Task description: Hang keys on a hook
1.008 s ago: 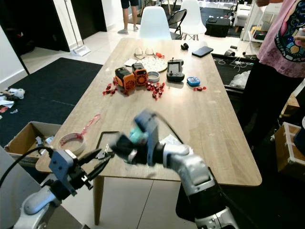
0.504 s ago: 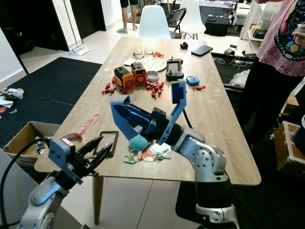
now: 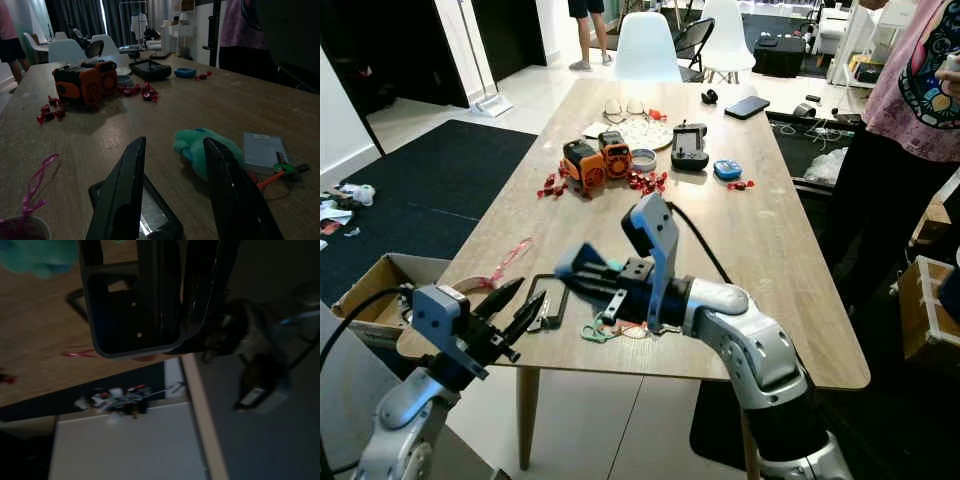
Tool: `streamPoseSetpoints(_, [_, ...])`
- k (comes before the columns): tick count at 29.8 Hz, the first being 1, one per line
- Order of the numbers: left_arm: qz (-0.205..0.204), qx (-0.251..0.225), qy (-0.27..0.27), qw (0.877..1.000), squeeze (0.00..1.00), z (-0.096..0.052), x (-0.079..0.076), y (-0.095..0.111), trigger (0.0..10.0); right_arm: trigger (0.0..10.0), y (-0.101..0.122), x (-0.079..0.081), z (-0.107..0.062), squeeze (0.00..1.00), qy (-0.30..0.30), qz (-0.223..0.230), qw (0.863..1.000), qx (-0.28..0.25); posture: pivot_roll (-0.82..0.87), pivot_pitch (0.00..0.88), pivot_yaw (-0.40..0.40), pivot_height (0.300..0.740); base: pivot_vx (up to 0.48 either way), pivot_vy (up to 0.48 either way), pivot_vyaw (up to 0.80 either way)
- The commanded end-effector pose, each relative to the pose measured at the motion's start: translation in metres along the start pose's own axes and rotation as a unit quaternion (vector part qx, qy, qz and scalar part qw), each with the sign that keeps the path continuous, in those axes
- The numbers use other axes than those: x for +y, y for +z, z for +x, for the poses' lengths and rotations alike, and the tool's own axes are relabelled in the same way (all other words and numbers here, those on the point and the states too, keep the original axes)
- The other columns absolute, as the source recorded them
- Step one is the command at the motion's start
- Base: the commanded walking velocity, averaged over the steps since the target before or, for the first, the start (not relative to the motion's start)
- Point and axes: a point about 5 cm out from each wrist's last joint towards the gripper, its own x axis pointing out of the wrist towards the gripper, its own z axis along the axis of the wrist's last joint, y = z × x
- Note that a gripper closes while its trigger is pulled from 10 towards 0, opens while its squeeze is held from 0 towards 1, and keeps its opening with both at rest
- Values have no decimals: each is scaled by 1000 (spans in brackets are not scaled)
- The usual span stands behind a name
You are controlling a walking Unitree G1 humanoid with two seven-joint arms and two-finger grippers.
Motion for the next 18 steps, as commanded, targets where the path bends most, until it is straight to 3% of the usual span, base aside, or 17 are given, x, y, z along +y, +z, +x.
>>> streamPoseSetpoints(1, [-3,0,1,1000,0,0,-2,-1,10000,0,2,-7,-6,0,-31,-13,999,-4,41,63,-7,740,0,0,0])
streamPoseSetpoints(10, [-6,3,0,1000,0,0,-3,-3,10000,0,7,-14,-15,0,-71,-30,997,-14,36,67,-3,740,0,0,0])
streamPoseSetpoints(12, [-7,5,-1,1000,0,0,-5,-4,10000,0,6,-23,-21,0,-114,-40,993,-15,34,68,-2,740,0,0,0])
streamPoseSetpoints(18, [-13,2,-5,1000,0,2,-8,-4,10000,0,2,-31,-25,0,-153,-48,987,-7,35,68,-2,740,0,0,0])
